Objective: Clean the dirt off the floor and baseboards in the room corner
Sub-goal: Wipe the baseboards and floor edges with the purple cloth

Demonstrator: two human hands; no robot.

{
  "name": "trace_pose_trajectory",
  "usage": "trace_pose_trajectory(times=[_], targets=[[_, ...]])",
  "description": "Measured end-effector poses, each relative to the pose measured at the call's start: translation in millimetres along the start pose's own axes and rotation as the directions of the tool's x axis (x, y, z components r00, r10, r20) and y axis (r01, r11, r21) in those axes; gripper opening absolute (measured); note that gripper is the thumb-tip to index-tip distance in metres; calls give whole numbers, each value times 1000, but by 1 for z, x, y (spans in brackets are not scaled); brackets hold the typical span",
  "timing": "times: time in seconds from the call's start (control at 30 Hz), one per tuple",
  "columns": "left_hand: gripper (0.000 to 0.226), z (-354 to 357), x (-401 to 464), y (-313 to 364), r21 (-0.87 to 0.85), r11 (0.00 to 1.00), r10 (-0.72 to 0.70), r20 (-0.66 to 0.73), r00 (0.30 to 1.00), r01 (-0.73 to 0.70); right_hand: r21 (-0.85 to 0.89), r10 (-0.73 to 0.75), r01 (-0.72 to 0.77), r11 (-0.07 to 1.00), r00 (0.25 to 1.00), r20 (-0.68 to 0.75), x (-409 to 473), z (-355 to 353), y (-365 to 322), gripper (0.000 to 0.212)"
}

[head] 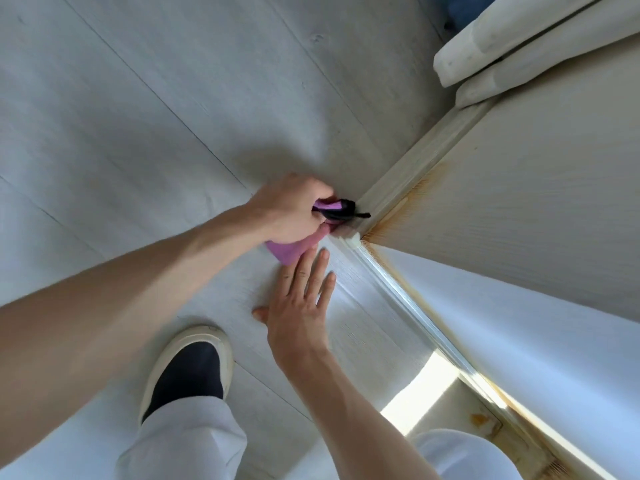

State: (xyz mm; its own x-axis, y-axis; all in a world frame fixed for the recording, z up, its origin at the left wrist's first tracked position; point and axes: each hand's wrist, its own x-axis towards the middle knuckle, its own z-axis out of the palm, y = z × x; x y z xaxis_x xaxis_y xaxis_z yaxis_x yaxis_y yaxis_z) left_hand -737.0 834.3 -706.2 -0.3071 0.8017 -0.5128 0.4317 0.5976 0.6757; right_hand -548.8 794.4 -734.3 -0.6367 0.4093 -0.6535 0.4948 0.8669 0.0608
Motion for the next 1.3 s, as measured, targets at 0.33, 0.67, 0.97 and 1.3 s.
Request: trace_pose_trajectory(times=[0.33,0.67,0.97,1.3], targets=[[8,-10,68,39,-130,990,37,-128,991,-54,35,62,-58,998,992,-113,0,5,-2,122],[9,-17,21,-9,-158,987,-44,-288,957,-2,20,48,-46,999,995,-88,0,4,-1,119],[12,9,1,-11,-100,993,55,-29,998,-58,33,21,-16,999,988,-152,0,10,1,123],[6,27,-18,-21,-300,954,-47,-207,977,-18,-18,2,0,1000,997,83,1,-6,0,101]])
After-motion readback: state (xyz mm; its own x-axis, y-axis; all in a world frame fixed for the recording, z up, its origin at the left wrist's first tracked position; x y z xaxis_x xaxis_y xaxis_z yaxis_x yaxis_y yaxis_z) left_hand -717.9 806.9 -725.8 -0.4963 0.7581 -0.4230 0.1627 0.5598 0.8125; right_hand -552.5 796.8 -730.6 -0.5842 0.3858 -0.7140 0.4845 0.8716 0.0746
